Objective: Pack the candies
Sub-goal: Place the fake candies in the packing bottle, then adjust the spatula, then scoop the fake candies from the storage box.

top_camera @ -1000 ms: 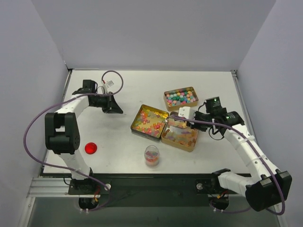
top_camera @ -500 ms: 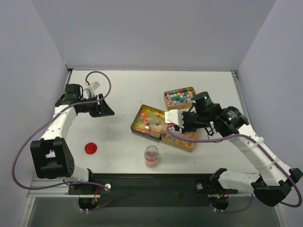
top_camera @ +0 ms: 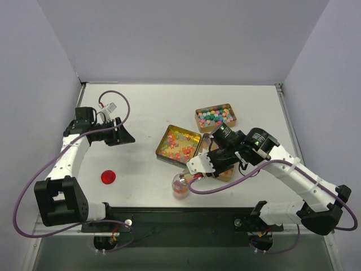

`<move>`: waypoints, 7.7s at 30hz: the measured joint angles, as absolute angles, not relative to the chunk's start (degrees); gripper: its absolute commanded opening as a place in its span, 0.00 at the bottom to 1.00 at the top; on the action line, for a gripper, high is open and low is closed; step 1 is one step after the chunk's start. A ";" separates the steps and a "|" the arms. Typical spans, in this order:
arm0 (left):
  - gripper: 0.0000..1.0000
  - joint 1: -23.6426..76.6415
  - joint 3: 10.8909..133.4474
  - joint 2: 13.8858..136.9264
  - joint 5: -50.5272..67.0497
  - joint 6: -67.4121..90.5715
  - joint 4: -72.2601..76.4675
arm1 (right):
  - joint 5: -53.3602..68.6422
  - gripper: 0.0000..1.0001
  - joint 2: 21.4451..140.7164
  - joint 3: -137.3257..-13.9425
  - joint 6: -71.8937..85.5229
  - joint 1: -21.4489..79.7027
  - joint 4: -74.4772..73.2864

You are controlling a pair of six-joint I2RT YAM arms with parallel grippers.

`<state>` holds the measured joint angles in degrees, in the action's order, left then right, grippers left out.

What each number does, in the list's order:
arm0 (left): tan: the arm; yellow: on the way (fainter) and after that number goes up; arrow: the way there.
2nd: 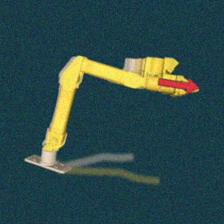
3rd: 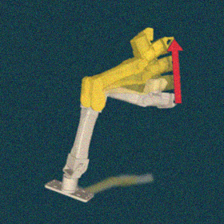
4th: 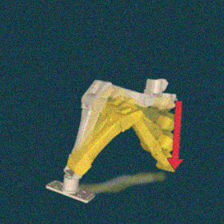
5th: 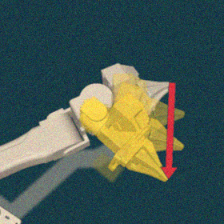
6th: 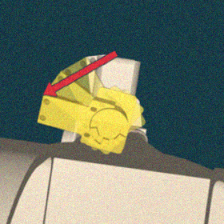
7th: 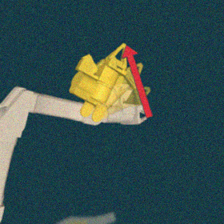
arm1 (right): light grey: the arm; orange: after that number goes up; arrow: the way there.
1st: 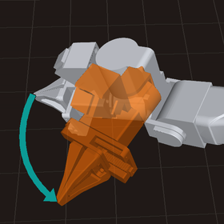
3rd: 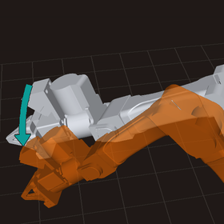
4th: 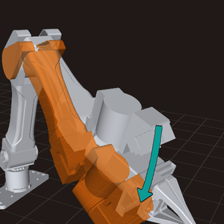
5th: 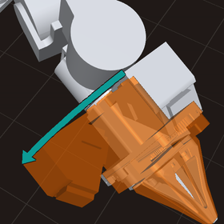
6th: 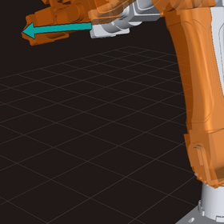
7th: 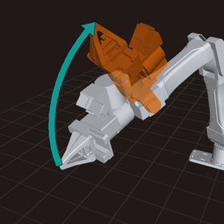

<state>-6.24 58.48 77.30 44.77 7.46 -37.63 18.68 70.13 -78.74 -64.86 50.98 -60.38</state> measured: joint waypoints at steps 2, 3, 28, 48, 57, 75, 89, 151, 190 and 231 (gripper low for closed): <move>0.58 -6.24 58.13 77.14 44.75 7.84 -37.15 | 17.37 0.00 71.07 -79.42 -65.60 52.05 -61.63; 0.58 -6.24 57.84 77.06 44.75 8.05 -36.84 | 16.75 0.00 71.46 -79.70 -66.00 52.62 -62.04; 0.59 -6.74 51.68 71.96 47.11 14.81 -30.81 | -0.54 0.00 83.00 -86.76 -64.29 62.17 -68.01; 0.00 -4.08 49.15 71.22 56.55 25.78 -19.73 | -9.78 0.00 85.03 -91.13 -59.70 62.83 -68.14; 0.00 7.46 41.87 73.14 66.17 58.11 20.88 | -4.23 0.00 90.48 -102.96 -49.30 55.42 -63.37; 0.00 9.39 48.21 84.09 68.34 64.40 28.75 | 5.28 0.00 99.98 -115.72 -43.16 52.84 -59.68; 0.00 0.25 52.25 85.58 68.47 68.75 35.33 | 4.49 0.00 105.27 -111.61 -57.28 21.93 -57.39; 0.00 5.48 45.45 93.78 36.47 37.32 -14.31 | -4.05 0.00 123.35 -115.57 -107.79 42.76 -64.90; 0.00 13.02 45.41 98.43 39.62 38.59 -11.11 | 11.94 0.00 134.80 -123.09 -58.33 45.69 -59.48; 0.84 -5.63 64.05 90.13 59.53 7.05 -53.25 | 27.27 0.00 95.81 -90.50 -52.77 34.54 -43.20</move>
<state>-5.63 64.05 90.13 59.53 7.05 -53.25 27.27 95.81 -90.50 -52.77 34.54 -43.20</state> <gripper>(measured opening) 0.798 0.136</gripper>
